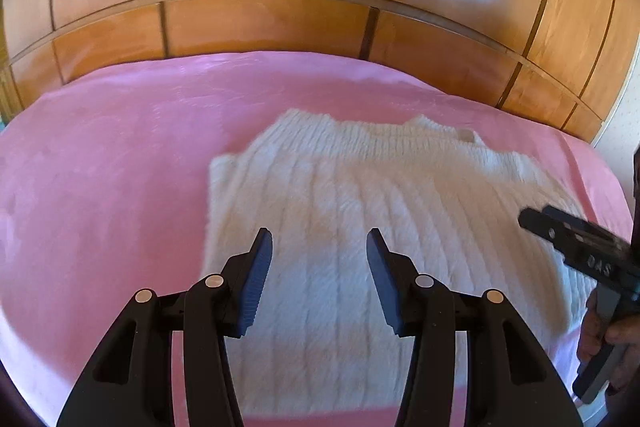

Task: Fold small clothes
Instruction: 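Release the sweater and smooth it flat with both open grippers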

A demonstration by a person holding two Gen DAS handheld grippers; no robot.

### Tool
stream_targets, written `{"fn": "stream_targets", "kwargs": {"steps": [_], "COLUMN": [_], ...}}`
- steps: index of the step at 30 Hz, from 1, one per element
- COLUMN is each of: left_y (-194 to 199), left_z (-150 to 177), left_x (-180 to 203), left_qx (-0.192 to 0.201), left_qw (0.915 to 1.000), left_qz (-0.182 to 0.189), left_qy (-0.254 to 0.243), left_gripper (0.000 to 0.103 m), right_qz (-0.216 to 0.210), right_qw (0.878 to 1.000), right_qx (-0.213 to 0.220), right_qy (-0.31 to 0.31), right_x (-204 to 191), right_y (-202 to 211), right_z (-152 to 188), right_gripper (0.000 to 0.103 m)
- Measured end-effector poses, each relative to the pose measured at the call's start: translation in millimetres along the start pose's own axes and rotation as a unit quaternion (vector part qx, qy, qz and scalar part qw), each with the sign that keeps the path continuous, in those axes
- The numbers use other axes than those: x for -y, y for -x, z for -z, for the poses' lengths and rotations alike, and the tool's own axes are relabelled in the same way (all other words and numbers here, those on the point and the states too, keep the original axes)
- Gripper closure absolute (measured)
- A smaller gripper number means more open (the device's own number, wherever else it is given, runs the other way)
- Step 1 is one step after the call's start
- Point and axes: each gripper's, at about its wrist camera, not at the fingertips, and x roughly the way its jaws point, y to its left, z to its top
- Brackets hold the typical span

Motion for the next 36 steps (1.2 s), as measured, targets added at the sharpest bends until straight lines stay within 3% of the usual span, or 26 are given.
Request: {"fn": "stream_targets", "kwargs": {"steps": [5, 11, 28, 31, 32, 36], "left_y": [18.0, 30.4, 38.2, 20.8, 12.3, 12.4], "left_z": [16.1, 28.6, 51.9, 59.3, 64.3, 68.8], "left_x": [-15.7, -33.8, -81.8, -82.6, -83.1, -81.0], "left_qx": [0.0, -0.002, -0.017, -0.051, -0.063, -0.055], "left_qw": [0.9998, 0.9991, 0.9958, 0.9946, 0.9936, 0.9937], "left_qz": [-0.018, -0.037, -0.066, -0.069, -0.075, -0.083], "left_qy": [0.006, 0.018, 0.061, 0.059, 0.057, 0.052], "left_gripper": [0.055, 0.055, 0.055, 0.084, 0.088, 0.088], "right_qz": [-0.001, 0.012, 0.029, 0.031, 0.031, 0.032], "right_qw": [1.0, 1.0, 0.998, 0.998, 0.998, 0.998], "right_qx": [0.0, 0.023, 0.044, 0.047, 0.047, 0.048], "right_qy": [-0.013, 0.016, 0.031, 0.033, 0.033, 0.033], "right_x": [-1.3, -9.7, -14.6, -14.5, -14.6, -15.3], "right_y": [12.2, 3.9, -2.1, -2.2, -2.1, -1.8], "right_z": [23.3, 39.8, 47.8, 48.5, 48.8, 49.3], "right_gripper": [0.013, 0.003, 0.002, 0.002, 0.002, 0.002]}}
